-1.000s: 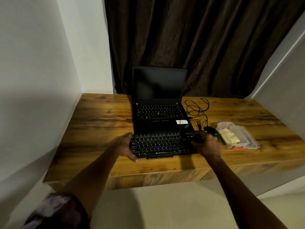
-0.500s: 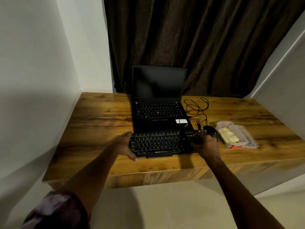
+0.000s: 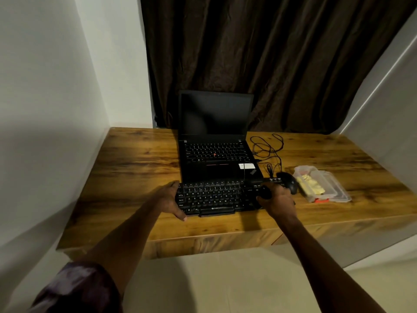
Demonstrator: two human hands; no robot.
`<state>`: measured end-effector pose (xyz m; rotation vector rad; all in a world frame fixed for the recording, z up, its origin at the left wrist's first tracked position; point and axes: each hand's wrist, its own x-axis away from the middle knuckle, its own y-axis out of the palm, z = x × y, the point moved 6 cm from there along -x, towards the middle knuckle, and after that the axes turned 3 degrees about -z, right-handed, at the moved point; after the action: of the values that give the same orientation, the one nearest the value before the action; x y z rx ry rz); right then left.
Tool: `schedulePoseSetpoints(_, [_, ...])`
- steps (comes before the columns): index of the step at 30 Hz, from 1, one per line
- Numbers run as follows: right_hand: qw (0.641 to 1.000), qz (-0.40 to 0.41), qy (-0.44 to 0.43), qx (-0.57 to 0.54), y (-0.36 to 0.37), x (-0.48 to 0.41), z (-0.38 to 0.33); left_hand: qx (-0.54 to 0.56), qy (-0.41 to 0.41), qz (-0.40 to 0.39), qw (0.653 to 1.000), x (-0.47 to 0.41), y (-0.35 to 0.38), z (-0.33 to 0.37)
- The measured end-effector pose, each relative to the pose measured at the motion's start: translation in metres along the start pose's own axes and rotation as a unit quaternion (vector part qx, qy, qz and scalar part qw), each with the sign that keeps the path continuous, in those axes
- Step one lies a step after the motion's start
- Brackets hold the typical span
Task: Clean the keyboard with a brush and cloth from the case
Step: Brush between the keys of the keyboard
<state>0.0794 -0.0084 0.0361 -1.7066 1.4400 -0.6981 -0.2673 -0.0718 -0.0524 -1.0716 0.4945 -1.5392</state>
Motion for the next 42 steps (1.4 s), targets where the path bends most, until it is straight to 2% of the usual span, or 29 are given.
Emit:
schedulePoseSetpoints(7, [0.996, -0.059, -0.021, -0.06, 0.034, 0.001, -0.03, -0.007, -0.009, -0.009, 1.0, -0.002, 0.0, -0.002])
schedulePoseSetpoints(11, [0.997, -0.04, 0.006, -0.061, 0.02, 0.0, -0.021, -0.007, -0.003, -0.008, 1.0, -0.003, 0.001, -0.004])
schedulePoseSetpoints(14, [1.0, -0.008, 0.008, -0.006, 0.006, 0.0, -0.014, -0.031, -0.001, -0.006, 0.999, -0.001, 0.001, -0.002])
schedulePoseSetpoints(17, [0.999, -0.026, -0.003, 0.025, 0.017, 0.001, -0.023, -0.035, -0.005, -0.01, 0.999, -0.002, 0.001, -0.002])
schedulePoseSetpoints(22, [0.996, -0.067, -0.044, -0.027, 0.044, 0.007, -0.062, -0.042, -0.008, -0.003, 0.999, -0.001, -0.001, -0.001])
schedulePoseSetpoints(25, [0.995, -0.07, -0.035, -0.064, 0.052, 0.006, -0.068, -0.032, -0.003, -0.004, 0.999, 0.003, -0.002, 0.002])
schedulePoseSetpoints(33, [0.999, -0.047, -0.007, -0.017, 0.028, 0.007, -0.047, -0.023, -0.019, -0.009, 1.0, 0.006, -0.002, 0.002])
schedulePoseSetpoints(36, [0.998, -0.058, -0.031, 0.002, 0.043, 0.014, -0.065, -0.022, -0.02, -0.014, 0.999, 0.006, -0.002, 0.002])
schedulePoseSetpoints(42, [0.989, -0.106, -0.065, -0.075, 0.081, 0.024, -0.117, -0.03, 0.007, -0.002, 1.0, 0.01, -0.005, 0.005])
